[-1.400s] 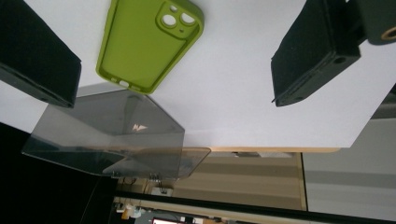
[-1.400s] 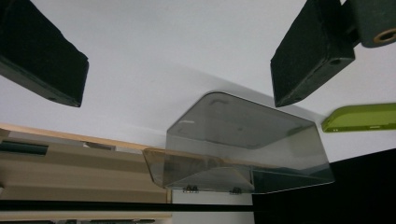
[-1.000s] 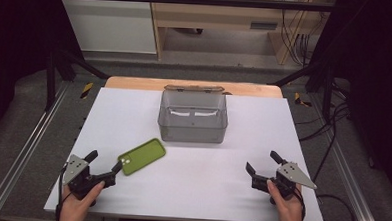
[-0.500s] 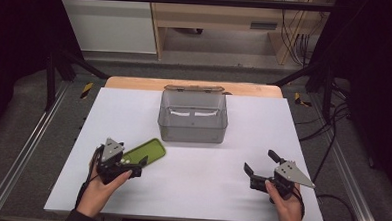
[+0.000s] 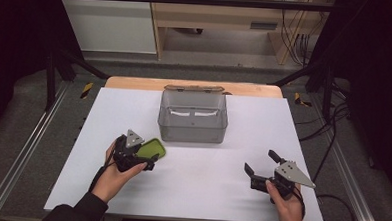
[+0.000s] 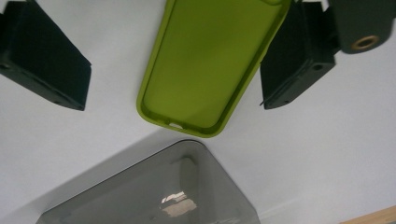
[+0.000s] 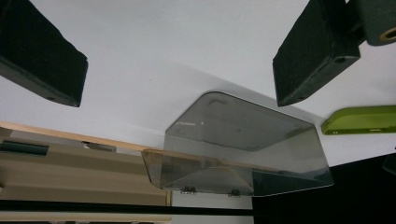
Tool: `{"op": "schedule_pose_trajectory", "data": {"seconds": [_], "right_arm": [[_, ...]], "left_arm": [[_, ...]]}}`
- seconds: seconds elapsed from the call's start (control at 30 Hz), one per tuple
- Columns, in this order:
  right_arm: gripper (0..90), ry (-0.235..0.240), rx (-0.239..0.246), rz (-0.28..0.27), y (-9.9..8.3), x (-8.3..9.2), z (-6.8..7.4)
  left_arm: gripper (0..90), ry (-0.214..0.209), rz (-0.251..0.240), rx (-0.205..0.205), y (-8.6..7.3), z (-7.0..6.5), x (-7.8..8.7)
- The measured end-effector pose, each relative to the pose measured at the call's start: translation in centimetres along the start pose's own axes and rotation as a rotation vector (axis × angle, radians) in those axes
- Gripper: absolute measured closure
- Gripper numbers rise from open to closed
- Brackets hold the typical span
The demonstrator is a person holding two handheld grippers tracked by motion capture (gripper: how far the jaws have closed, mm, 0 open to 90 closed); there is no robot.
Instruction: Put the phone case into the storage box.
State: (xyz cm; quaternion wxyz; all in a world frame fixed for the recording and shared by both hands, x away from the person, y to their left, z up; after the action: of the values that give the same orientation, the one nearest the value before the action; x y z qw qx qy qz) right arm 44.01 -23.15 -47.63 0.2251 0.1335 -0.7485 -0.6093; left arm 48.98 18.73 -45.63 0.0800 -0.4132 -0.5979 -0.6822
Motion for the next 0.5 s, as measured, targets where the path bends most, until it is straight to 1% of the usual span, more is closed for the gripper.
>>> {"op": "schedule_pose_trajectory", "data": {"seconds": [0.03,0.07,0.1,0.2,0.23,0.27,0.3,0.33,0.37,0.43,0.47,0.5], "right_arm": [[3.4,0.002,-0.004,0.005,-0.1,-0.1,0.0],[3.4,0.004,-0.008,0.007,-0.1,-0.1,0.0],[3.4,0.006,-0.009,0.011,-0.2,-0.1,0.0],[3.5,0.01,-0.016,0.011,-0.3,-0.1,0.0],[3.6,0.01,-0.017,0.011,-0.3,-0.1,-0.1],[3.6,0.01,-0.017,0.011,-0.3,-0.1,-0.1],[3.6,0.014,-0.02,0.008,-0.3,0.0,-0.1],[3.6,0.014,-0.02,0.008,-0.2,0.0,0.0],[3.7,0.016,-0.018,0.006,-0.2,0.0,0.0],[3.7,0.019,-0.018,0.003,-0.1,-0.1,0.0],[3.7,0.021,-0.016,0.005,-0.1,-0.1,0.1],[3.8,0.02,-0.007,0.004,-0.1,-0.2,0.0]], "left_arm": [[20.5,-0.024,0.022,-0.023,0.0,0.0,0.0],[25.9,-0.024,0.022,-0.023,0.0,0.0,0.0],[30.2,-0.036,0.025,-0.048,0.0,-0.1,-0.2],[40.4,-0.037,0.027,-0.046,0.1,0.0,-0.3],[44.6,-0.036,0.033,-0.04,0.2,0.3,-0.6],[49.9,-0.036,0.033,-0.04,0.2,0.3,-0.6],[55.3,-0.036,0.041,-0.041,0.2,0.5,-0.7],[60.1,-0.04,0.05,-0.031,0.3,0.7,-0.9],[65.4,-0.043,0.061,-0.034,0.3,0.8,-1.0],[72.0,-0.044,0.063,-0.032,0.3,0.9,-1.2],[72.0,-0.047,0.073,-0.036,0.3,0.9,-1.3],[78.5,-0.048,0.071,-0.034,0.3,1.0,-1.3]]}}
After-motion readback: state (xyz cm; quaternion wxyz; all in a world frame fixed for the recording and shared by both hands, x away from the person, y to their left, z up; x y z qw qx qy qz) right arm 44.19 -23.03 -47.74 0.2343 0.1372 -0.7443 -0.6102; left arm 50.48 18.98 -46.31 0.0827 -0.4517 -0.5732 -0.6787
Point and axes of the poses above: each handheld gripper's, and its own axes: x roughly backward along the jaws, y roughly out of its top, z roughly to its left, the point moved 3 cm from there along -x, roughly forward along the jaws, and after that the axes turned 9 degrees about x, right-handed, at the moved point
